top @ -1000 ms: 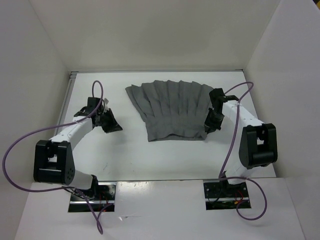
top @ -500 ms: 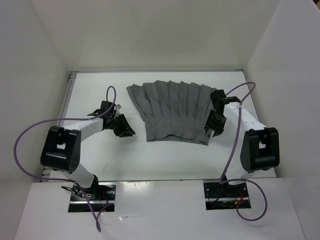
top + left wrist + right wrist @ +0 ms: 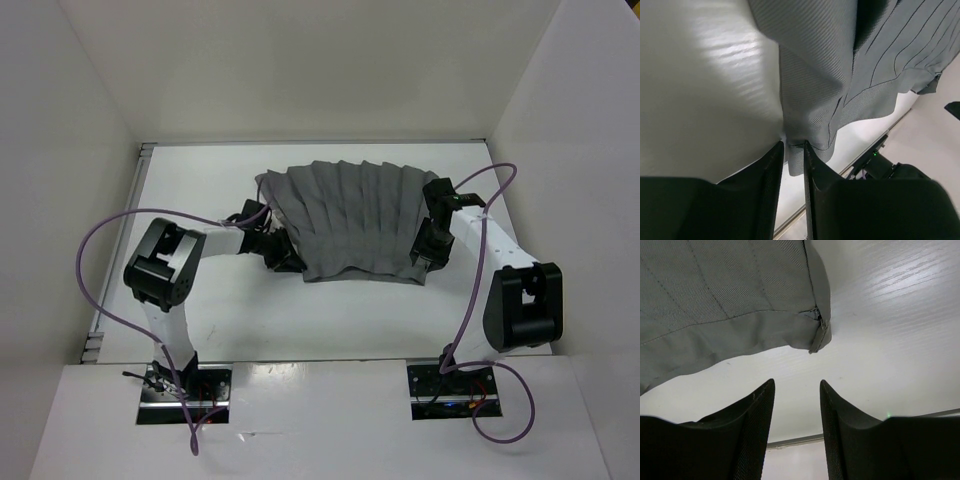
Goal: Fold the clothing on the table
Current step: Flatten the skirt out
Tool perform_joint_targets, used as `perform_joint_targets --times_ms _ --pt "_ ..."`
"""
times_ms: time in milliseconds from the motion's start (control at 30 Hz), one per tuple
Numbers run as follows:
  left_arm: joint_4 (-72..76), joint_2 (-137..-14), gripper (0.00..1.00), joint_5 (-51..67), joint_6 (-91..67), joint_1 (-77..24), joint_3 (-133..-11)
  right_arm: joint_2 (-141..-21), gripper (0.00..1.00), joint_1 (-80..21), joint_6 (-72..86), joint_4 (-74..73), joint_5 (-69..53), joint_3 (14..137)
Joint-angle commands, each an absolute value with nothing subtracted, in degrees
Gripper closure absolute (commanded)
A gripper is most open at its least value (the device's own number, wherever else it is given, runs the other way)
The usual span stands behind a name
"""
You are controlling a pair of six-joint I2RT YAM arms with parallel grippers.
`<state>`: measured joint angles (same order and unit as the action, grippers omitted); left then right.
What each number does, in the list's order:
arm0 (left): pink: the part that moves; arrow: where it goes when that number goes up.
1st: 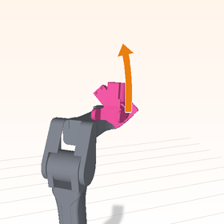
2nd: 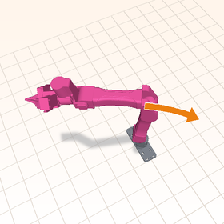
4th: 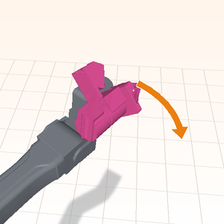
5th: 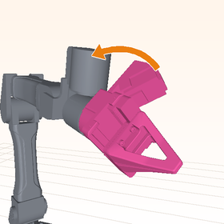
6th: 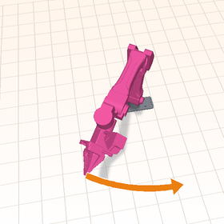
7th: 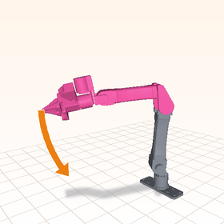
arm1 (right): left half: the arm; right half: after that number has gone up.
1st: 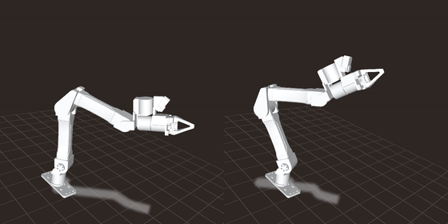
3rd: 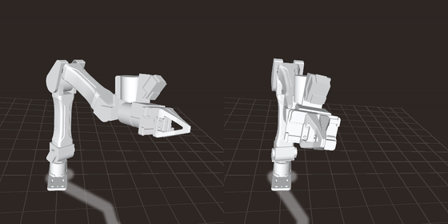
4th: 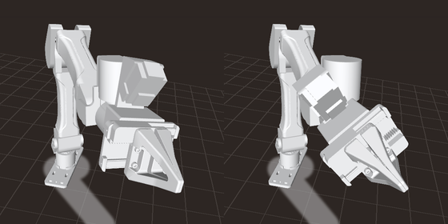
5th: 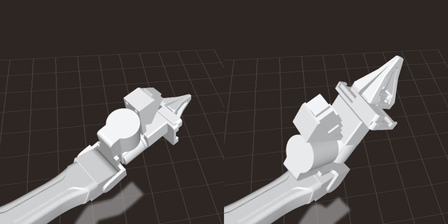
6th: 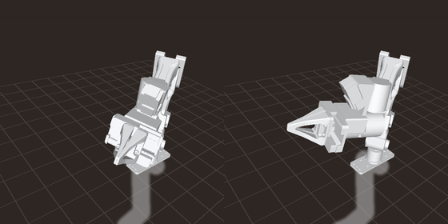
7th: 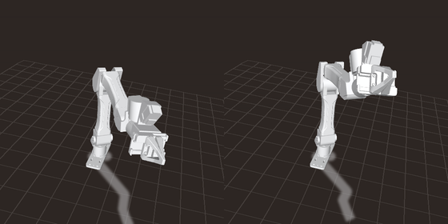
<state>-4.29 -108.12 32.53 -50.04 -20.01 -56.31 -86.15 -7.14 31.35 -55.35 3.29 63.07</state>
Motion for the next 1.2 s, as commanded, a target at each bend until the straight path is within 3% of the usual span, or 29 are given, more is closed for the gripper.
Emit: perform_joint_targets --times_ms 0,133,233,333,400,533,800,1167 --pt "-4.6 -112.1 0.69 29.5 -50.4 -21.2 -57.3 -83.8 0.53 -6.9 32.1 -56.3 3.9 64.2" --pt "-4.6 -113.6 0.69 28.9 -50.4 -22.6 -57.9 -83.8 0.53 -6.9 32.1 -55.8 3.9 63.6" --pt "-3.2 -115.1 0.73 28.9 -51.0 -23.1 -58.4 -84.6 0.48 -6.9 32.1 -55.3 3.9 63.6" --pt "-1.9 -116.2 0.93 28.9 -51.5 -24.7 -59.1 -85.1 0.47 -6.9 32.1 -55.3 3.3 64.8" --pt "-1.3 -116.2 1.0 28.4 -52.3 -25.2 -59.1 -85.1 0.47 -6.9 32.1 -55.3 3.3 66.0" --pt "0.4 -113.2 1.0 25.9 -53.6 -25.2 -57.7 -85.1 0.47 -6.9 32.1 -55.3 3.9 66.0" --pt "-14.0 -97.8 1.0 14.0 -47.1 -18.7 -55.2 -89.2 0.44 -6.9 32.1 -51.3 0.7 65.0" --pt "-12.3 -98.5 1.0 17.2 -47.0 -19.8 -53.6 -94.9 0.43 -6.9 32.7 -46.3 -6.0 62.0"
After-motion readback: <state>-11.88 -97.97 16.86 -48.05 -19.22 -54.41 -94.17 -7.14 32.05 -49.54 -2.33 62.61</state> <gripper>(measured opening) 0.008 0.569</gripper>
